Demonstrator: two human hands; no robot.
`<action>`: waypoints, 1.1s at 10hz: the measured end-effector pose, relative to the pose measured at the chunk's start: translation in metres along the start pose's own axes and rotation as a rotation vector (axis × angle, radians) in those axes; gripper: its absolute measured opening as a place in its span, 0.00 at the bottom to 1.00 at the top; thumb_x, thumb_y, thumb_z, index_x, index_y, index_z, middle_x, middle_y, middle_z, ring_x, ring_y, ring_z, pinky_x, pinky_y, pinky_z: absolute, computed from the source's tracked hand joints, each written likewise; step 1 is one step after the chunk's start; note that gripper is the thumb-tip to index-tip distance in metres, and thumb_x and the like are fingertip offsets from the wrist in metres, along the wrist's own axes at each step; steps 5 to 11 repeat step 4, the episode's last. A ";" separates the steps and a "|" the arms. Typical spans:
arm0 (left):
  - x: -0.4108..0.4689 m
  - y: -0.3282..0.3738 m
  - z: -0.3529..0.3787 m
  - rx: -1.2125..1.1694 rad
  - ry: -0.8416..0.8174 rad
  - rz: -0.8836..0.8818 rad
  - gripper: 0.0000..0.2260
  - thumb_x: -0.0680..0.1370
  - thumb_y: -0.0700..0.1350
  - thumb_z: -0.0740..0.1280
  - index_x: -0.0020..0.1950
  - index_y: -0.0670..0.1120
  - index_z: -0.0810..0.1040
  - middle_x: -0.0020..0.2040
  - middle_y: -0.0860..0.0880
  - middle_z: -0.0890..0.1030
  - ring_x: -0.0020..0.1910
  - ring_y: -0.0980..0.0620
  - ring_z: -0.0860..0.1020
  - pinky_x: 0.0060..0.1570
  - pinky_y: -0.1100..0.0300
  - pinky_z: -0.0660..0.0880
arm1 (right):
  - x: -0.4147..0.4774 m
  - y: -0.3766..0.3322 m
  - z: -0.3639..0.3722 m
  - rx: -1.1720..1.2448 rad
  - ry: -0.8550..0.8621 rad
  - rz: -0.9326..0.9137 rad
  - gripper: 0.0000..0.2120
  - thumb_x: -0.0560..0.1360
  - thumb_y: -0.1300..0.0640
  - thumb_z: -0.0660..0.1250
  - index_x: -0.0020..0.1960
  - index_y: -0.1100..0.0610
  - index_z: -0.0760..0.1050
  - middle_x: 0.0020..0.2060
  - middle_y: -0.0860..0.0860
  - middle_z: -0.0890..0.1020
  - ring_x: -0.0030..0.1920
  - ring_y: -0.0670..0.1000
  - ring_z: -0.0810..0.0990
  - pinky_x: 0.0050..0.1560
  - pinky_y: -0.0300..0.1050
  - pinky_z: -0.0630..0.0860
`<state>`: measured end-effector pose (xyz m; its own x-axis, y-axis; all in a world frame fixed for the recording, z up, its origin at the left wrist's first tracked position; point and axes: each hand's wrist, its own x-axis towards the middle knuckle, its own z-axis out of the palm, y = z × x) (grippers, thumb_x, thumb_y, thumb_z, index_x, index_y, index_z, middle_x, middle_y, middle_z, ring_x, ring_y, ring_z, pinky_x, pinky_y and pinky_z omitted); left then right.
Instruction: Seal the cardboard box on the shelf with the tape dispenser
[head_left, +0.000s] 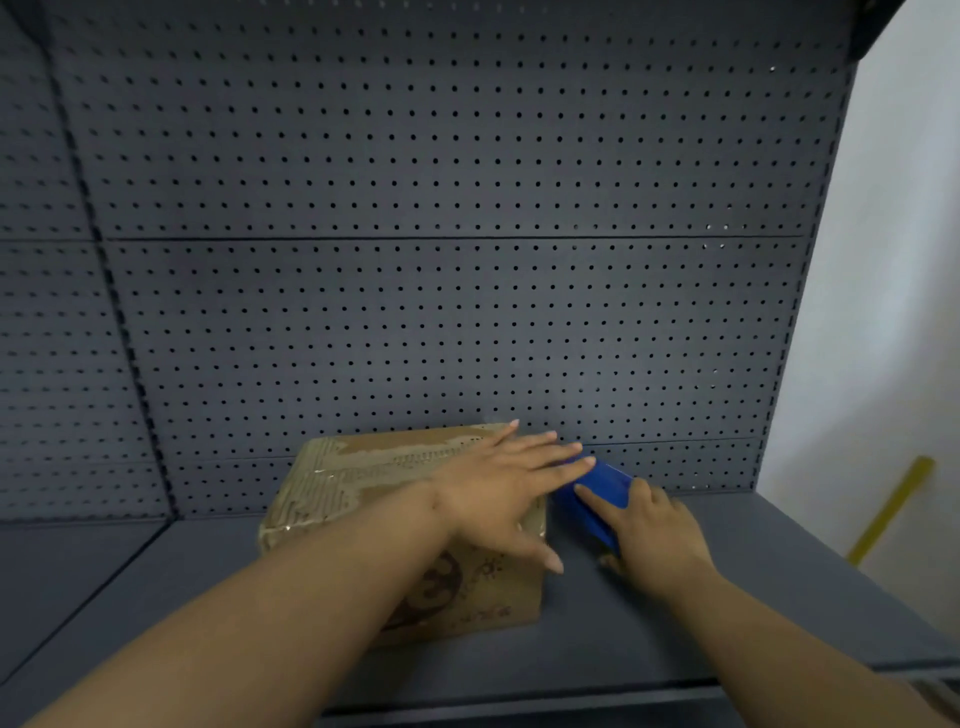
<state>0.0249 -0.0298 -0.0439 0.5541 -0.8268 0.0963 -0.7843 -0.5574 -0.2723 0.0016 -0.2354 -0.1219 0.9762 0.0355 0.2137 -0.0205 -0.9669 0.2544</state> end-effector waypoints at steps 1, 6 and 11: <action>-0.019 -0.007 -0.012 -0.143 0.142 -0.092 0.33 0.74 0.66 0.56 0.76 0.57 0.52 0.78 0.56 0.54 0.77 0.56 0.49 0.75 0.54 0.40 | -0.006 -0.005 0.019 -0.032 -0.065 -0.091 0.37 0.67 0.27 0.39 0.74 0.39 0.44 0.68 0.61 0.64 0.64 0.60 0.66 0.63 0.55 0.63; -0.108 -0.052 -0.046 -1.235 0.843 -0.688 0.20 0.81 0.55 0.52 0.45 0.47 0.79 0.43 0.52 0.81 0.44 0.56 0.79 0.50 0.62 0.73 | -0.014 -0.005 -0.002 0.071 -0.327 -0.076 0.44 0.57 0.22 0.30 0.71 0.35 0.35 0.76 0.60 0.46 0.75 0.62 0.47 0.73 0.57 0.42; -0.108 -0.052 -0.046 -1.235 0.843 -0.688 0.20 0.81 0.55 0.52 0.45 0.47 0.79 0.43 0.52 0.81 0.44 0.56 0.79 0.50 0.62 0.73 | -0.014 -0.005 -0.002 0.071 -0.327 -0.076 0.44 0.57 0.22 0.30 0.71 0.35 0.35 0.76 0.60 0.46 0.75 0.62 0.47 0.73 0.57 0.42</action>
